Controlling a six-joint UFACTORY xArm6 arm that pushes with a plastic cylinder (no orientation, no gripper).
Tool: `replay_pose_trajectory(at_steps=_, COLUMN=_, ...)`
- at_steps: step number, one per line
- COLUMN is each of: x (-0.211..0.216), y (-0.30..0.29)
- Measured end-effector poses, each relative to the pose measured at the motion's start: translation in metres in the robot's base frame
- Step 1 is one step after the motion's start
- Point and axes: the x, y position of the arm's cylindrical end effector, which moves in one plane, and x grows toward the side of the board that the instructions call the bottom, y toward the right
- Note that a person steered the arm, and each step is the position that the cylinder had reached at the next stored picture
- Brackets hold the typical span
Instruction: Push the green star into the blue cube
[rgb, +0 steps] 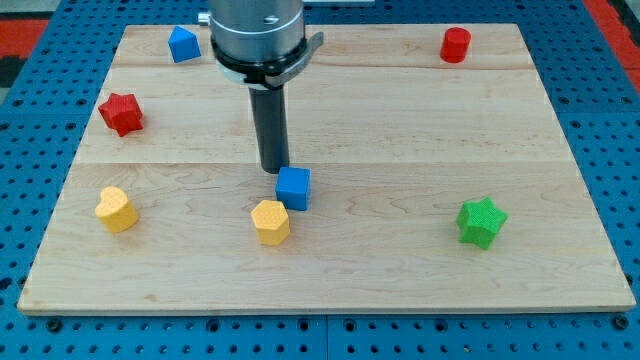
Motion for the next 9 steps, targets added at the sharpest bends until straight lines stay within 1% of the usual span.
replay_pose_trajectory(at_steps=1, x=-0.001, y=0.027)
replay_pose_trajectory(at_steps=2, x=-0.005, y=0.121)
replay_pose_trajectory(at_steps=3, x=-0.001, y=0.242)
replay_pose_trajectory(at_steps=4, x=0.063, y=0.293)
replay_pose_trajectory(at_steps=5, x=0.091, y=0.281)
replay_pose_trajectory(at_steps=6, x=0.058, y=0.232)
replay_pose_trajectory(at_steps=7, x=0.076, y=0.214)
replay_pose_trajectory(at_steps=8, x=0.118, y=0.219)
replay_pose_trajectory(at_steps=9, x=0.143, y=0.214)
